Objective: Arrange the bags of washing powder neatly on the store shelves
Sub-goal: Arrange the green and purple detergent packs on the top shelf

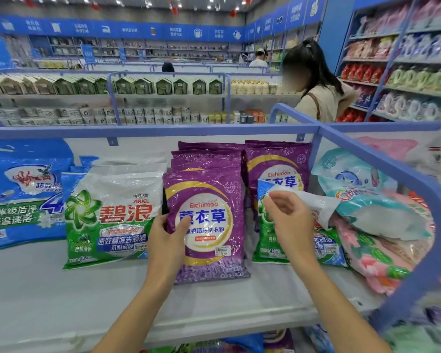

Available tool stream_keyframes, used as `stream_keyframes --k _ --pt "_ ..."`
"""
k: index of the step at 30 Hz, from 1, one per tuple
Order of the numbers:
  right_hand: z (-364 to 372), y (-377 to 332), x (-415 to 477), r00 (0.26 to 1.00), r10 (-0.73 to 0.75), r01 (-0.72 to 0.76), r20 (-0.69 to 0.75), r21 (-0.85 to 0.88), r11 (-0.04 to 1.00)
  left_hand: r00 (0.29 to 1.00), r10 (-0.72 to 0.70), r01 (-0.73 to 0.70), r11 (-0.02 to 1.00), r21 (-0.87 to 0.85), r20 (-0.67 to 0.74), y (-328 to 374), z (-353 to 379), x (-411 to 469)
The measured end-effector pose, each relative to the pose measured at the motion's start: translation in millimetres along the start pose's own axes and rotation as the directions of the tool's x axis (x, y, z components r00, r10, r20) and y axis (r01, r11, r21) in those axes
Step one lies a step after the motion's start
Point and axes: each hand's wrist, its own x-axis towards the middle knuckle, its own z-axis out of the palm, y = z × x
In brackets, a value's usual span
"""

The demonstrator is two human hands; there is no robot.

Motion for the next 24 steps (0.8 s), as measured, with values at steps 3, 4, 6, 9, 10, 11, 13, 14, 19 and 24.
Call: stream_keyframes --k 3,4,6,9,10,11,13,14,19,24 --pt "-42 5 5 0.990 -0.075 0.032 -0.122 -0.319 0.947 0.993 0.121 -0.117 0.980 0.162 -0.011 10 5 -11" --pt "-52 8 5 0.987 -0.075 0.014 -0.141 -0.391 0.920 0.975 0.220 -0.210 0.948 0.238 -0.017 15 10 -19" --pt "-60 13 -1 0.983 -0.090 -0.004 -0.160 -0.504 0.864 0.903 0.430 -0.407 0.846 0.344 0.011 26 25 -38" --pt "-61 21 -8 0.976 -0.082 -0.060 -0.200 -0.615 0.786 0.886 0.407 -0.454 0.861 0.230 0.223 37 68 -55" --pt "-63 24 -8 0.975 -0.082 -0.069 -0.209 -0.628 0.775 0.889 0.348 -0.418 0.881 0.220 0.296 35 85 -53" --pt "-64 26 -8 0.974 -0.080 -0.072 -0.211 -0.629 0.774 0.894 0.294 -0.388 0.887 0.252 0.339 30 102 -48" --pt "-65 29 -7 0.972 -0.078 -0.073 -0.221 -0.603 0.794 0.900 0.221 -0.356 0.870 0.341 0.377 19 132 -37" --pt "-65 30 -5 0.971 -0.076 -0.073 -0.226 -0.584 0.808 0.903 0.172 -0.329 0.866 0.376 0.394 16 144 -32" --pt "-64 27 5 0.973 -0.075 -0.048 -0.217 -0.514 0.857 0.948 -0.080 -0.065 0.900 0.432 0.309 12 177 -12" --pt "-79 28 13 0.990 0.038 -0.064 -0.134 -0.199 0.978 0.974 0.006 -0.060 0.971 0.232 0.228 13 171 -17"
